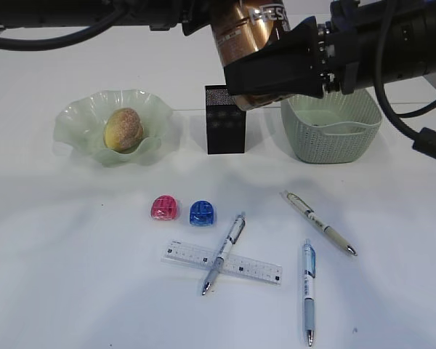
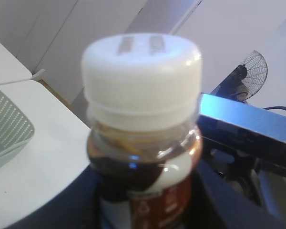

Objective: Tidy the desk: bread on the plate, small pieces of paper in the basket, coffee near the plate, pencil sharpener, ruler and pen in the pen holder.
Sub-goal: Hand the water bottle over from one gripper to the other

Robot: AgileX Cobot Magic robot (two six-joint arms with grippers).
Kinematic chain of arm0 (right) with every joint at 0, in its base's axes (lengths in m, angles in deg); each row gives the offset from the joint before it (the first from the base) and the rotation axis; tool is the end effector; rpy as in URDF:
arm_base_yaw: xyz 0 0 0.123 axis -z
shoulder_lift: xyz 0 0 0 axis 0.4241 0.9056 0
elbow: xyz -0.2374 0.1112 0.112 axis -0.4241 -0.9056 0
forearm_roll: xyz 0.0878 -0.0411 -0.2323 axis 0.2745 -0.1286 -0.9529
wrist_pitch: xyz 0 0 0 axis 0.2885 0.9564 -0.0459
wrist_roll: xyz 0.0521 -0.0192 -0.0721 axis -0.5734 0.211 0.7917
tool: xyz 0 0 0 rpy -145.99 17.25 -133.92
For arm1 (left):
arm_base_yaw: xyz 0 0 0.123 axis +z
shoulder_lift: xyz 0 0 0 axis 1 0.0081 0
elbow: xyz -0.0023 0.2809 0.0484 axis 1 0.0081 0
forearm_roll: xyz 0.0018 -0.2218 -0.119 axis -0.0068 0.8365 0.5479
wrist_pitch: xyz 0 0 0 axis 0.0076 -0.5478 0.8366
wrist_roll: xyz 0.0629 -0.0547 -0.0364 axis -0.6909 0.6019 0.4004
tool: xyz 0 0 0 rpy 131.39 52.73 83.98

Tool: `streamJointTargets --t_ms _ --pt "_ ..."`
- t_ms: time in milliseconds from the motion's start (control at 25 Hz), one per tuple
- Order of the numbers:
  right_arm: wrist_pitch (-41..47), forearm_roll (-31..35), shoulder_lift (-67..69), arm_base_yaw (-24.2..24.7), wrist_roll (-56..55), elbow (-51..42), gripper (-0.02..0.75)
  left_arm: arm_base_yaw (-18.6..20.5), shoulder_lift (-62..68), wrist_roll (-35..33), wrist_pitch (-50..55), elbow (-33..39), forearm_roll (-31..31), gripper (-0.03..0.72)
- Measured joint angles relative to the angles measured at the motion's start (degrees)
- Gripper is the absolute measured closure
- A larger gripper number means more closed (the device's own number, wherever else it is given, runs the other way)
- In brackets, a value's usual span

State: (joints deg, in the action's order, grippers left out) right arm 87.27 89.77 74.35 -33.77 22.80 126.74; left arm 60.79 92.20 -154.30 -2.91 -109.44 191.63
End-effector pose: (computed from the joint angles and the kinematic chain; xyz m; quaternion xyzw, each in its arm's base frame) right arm 0.2930 0.1286 0.3164 -0.3580 0.7109 0.4821 0.3661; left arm 0.3020 -0.2316 0.3465 0.1841 0.7122 -0.5466 0.4002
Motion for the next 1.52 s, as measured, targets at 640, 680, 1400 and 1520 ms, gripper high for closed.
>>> streamJointTargets --t_ms 640,680,1400,1520 --pt "-0.31 2.77 0.0 0.0 0.0 0.13 0.145 0.0 0.27 0.0 0.47 0.0 -0.67 0.379" --pt "-0.31 2.77 0.0 0.0 0.0 0.13 0.141 0.0 0.27 0.0 0.47 0.0 -0.66 0.379" --pt "-1.91 3.42 0.0 0.0 -0.34 0.26 0.13 2.03 0.4 -0.03 1.26 -0.11 -1.22 0.381" --pt "-2.0 3.66 0.0 0.0 -0.34 0.26 0.13 2.52 0.52 -0.03 1.56 -0.95 -1.48 0.381"
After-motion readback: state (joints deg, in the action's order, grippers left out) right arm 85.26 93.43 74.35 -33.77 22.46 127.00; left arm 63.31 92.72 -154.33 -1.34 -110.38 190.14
